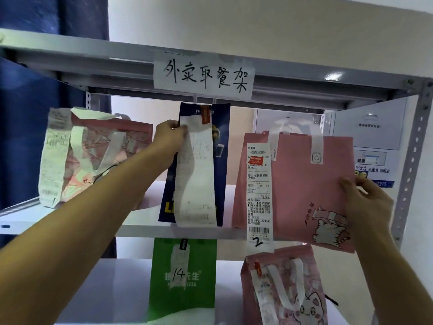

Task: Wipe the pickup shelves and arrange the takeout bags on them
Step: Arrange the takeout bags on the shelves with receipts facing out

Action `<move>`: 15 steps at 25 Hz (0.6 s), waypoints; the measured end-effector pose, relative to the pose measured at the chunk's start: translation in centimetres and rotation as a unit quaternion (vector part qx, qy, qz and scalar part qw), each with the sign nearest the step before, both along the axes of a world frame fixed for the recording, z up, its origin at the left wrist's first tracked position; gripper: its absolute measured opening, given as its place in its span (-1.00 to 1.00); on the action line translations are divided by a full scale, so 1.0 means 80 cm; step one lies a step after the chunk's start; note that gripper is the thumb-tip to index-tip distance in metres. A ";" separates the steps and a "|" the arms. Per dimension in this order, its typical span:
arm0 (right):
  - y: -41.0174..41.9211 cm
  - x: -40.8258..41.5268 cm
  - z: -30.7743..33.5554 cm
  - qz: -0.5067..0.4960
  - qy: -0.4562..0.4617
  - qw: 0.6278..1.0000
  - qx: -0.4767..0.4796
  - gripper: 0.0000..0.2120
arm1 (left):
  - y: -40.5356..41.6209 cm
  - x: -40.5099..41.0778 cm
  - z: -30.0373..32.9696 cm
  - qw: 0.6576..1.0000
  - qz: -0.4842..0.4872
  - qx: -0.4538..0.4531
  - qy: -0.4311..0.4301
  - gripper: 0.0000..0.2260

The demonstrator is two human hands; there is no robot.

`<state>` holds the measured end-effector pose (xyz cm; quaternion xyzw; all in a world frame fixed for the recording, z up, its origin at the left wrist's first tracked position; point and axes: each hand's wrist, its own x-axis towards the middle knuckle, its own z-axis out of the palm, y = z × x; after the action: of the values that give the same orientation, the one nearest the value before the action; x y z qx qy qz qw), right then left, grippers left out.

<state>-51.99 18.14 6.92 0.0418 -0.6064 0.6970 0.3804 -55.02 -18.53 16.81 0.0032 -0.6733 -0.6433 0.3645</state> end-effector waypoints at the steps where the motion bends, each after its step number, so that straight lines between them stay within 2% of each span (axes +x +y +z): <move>1: -0.004 0.003 0.000 -0.002 -0.003 1.000 -0.003 -0.89 | -0.003 0.015 -0.008 1.000 -0.009 0.006 -0.011 -0.88; 6: -0.039 0.007 0.005 0.000 -0.007 1.000 -0.006 -0.85 | -0.025 0.097 -0.025 0.998 -0.047 0.040 0.001 -0.87; 9: -0.069 0.003 0.005 0.000 -0.016 1.000 0.011 -0.85 | -0.032 0.143 -0.038 0.998 -0.061 0.029 -0.010 -0.86; 15: -0.144 -0.009 0.003 0.008 -0.007 0.998 0.057 -0.87 | -0.050 0.205 -0.102 0.996 -0.072 0.026 -0.034 -0.86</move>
<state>-52.70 6.65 7.17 0.0633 -0.6471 0.6648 0.3678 -38.60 -22.55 8.68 -0.0139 -0.6668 -0.6848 0.2938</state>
